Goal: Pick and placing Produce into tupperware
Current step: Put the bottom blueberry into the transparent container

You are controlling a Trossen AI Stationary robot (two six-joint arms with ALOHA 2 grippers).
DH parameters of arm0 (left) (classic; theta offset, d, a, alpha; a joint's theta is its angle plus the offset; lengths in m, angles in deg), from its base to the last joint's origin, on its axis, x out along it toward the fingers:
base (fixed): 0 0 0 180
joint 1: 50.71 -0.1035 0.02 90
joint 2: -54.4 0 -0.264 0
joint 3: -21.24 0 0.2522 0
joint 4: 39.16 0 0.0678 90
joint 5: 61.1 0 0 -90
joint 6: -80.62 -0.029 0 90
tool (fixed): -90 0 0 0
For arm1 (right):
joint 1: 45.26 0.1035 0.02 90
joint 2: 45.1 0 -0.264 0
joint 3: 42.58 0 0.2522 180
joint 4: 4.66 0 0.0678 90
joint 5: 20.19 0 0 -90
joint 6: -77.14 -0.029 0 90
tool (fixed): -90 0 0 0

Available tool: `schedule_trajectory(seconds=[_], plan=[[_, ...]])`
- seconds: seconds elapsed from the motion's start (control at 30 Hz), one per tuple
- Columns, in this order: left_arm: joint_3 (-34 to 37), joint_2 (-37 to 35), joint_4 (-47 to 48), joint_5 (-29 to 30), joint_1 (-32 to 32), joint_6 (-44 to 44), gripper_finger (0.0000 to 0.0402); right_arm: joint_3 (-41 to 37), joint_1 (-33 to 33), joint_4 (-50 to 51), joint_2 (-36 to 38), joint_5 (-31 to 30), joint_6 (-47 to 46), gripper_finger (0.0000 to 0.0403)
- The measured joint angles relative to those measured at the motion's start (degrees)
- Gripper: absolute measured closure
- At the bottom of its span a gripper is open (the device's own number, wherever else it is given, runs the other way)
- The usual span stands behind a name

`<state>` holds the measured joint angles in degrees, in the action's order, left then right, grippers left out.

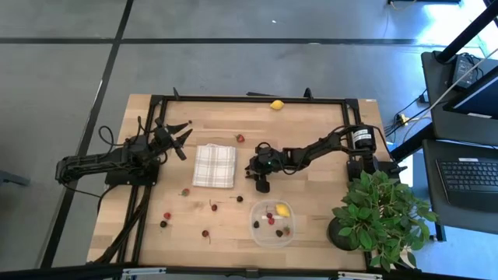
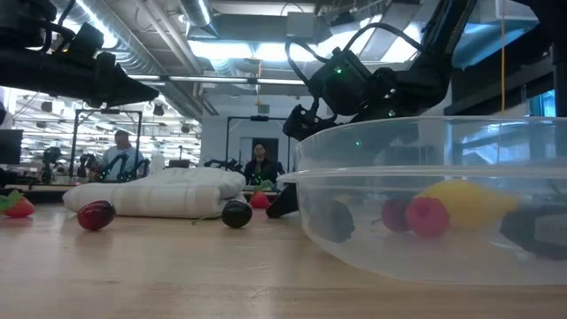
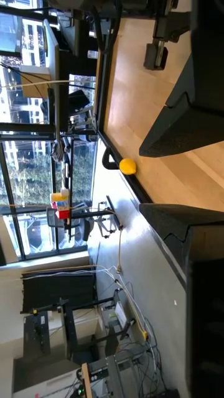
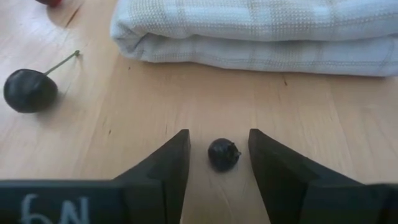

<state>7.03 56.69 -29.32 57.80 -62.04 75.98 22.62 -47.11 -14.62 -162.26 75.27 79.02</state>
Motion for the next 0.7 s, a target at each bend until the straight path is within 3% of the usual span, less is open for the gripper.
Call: schedule_trajectory(seconds=[0.4,0.7], plan=[[-0.01,0.01,0.00,0.02,0.00,0.00,0.0276,-0.05,-0.09,0.06,0.07,-0.42,-0.36,0.0348],[-0.01,0.00,-0.01,0.02,0.00,0.00,0.0276,1.47,0.53,5.90,3.80,0.23,-1.85,0.0345]])
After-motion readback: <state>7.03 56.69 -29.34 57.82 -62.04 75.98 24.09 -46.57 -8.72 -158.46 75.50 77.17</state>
